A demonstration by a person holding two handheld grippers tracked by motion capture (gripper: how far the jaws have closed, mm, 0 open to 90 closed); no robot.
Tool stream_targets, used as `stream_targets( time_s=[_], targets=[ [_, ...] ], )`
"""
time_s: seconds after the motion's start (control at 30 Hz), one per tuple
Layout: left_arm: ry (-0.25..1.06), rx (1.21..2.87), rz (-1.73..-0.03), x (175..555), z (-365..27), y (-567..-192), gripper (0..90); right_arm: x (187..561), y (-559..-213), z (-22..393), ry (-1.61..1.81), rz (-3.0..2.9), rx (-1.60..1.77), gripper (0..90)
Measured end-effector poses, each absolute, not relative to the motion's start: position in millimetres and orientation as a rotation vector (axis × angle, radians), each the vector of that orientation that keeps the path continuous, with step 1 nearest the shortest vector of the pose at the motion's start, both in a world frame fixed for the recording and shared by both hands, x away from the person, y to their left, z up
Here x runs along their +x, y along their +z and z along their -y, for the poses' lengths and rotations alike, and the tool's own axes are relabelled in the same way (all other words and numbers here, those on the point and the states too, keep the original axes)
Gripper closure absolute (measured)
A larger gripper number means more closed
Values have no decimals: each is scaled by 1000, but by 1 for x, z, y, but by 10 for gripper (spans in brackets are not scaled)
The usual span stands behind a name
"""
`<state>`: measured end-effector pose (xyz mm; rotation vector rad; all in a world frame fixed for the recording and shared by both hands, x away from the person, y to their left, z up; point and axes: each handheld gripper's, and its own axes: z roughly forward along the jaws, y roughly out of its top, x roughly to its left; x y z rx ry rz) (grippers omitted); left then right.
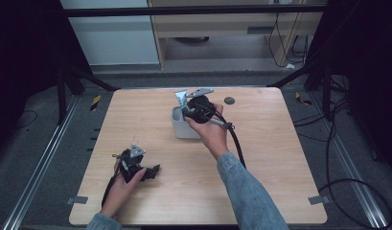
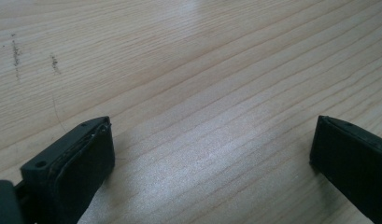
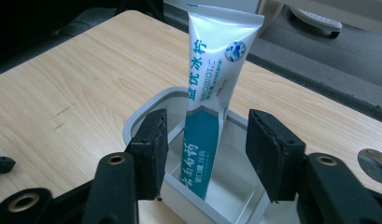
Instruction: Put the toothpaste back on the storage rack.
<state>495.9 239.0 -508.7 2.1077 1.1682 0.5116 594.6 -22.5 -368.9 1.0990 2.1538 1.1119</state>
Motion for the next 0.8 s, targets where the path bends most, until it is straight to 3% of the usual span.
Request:
stream_targets(
  time_s=[0.8],
  targets=[
    [510,2106,-1169,496,-239,-509,0,584,-360,51,1111,-2175,1096,263]
  ],
)
